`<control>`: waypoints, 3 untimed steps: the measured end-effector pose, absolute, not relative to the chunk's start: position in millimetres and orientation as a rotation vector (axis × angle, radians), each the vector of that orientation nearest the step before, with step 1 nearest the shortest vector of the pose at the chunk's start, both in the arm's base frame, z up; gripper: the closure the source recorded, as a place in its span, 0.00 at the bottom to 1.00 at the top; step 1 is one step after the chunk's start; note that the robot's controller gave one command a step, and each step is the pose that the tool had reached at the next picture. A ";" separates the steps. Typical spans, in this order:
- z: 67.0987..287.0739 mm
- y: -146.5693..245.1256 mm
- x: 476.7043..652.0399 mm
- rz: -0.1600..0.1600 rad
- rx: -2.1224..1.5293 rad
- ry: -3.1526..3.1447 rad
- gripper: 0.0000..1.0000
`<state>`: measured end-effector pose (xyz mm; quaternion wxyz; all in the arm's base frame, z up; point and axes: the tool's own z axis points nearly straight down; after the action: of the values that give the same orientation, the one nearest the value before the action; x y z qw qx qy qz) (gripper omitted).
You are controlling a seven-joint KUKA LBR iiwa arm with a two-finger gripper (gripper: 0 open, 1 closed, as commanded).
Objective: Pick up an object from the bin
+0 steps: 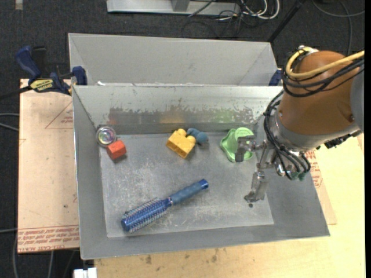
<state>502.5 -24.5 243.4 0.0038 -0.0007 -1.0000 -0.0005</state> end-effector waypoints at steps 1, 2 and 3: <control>144.2 50.7 528.4 -0.005 -0.022 -3.135 0.00; 67.4 48.5 559.6 -0.002 0.238 -3.129 0.00; 165.2 2.9 578.2 0.002 0.754 -3.057 0.00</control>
Offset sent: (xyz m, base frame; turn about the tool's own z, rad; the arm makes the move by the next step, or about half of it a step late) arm 0.0267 0.0704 -0.0941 0.0209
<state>578.2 2.9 165.2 -0.0037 0.2393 -0.9709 0.0007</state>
